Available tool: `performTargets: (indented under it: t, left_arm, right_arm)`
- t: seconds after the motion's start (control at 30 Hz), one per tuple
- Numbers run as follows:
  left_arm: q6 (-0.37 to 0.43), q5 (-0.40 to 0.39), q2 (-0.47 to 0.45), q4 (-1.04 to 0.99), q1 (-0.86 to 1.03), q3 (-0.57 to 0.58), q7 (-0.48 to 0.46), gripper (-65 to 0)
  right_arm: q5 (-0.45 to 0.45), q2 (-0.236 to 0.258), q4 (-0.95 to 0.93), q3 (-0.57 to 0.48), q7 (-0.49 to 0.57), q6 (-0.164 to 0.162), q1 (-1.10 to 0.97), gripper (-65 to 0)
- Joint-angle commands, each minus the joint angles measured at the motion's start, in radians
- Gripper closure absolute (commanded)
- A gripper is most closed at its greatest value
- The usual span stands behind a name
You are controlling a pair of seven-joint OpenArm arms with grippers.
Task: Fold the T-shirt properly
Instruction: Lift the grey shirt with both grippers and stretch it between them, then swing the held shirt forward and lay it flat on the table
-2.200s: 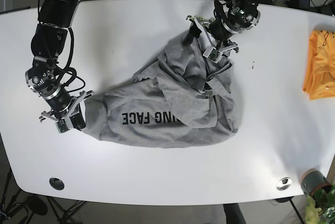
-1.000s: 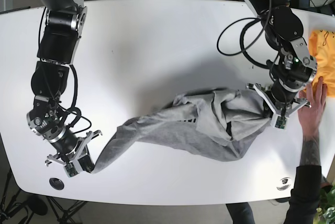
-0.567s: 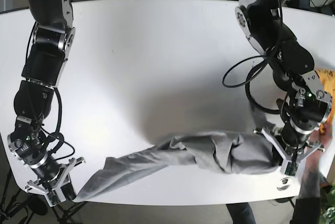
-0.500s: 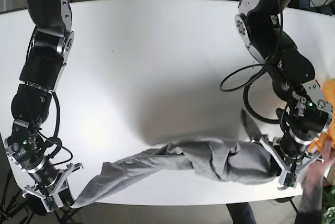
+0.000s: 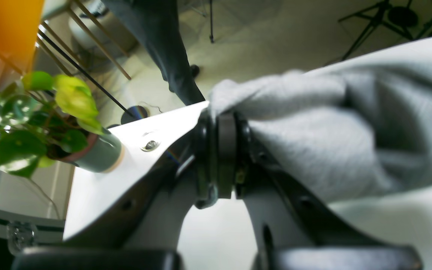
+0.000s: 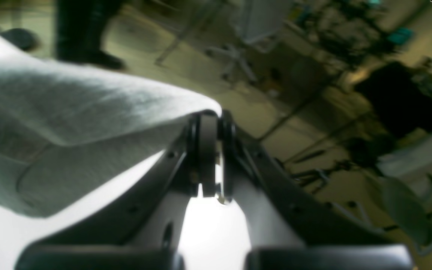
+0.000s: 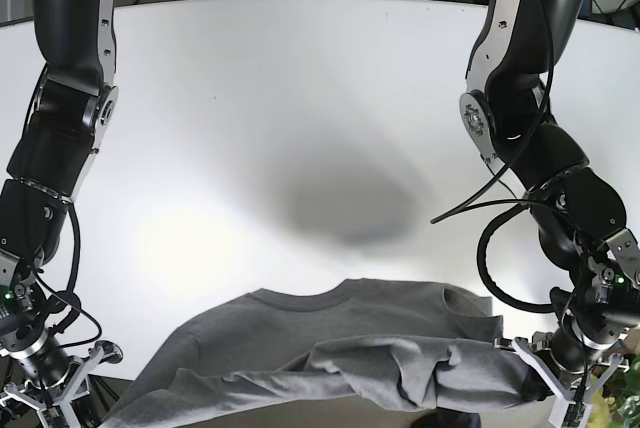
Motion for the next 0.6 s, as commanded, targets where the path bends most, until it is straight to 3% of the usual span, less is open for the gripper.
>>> performTargets:
  t: [0.0,0.27,0.57]
  left_arm:
    - [0.001,-0.013,-0.005,0.008,-0.035,0.001,-0.026,0.0]
    - [-0.001,-0.016,0.001,0.039,0.044,0.001,-0.028,0.0]
    - [-0.008,-0.017,0.001,0.091,0.284,0.001,-0.029,0.0]
  right_arm:
    - [0.01,0.011,0.039,0.004,0.025,-0.009,0.034,0.0]
    - [0.012,0.031,0.13,0.036,-0.015,-0.009,-0.102,0.0]
    - [0.013,-0.033,0.263,0.151,-0.043,-0.009,-0.349,0.0]
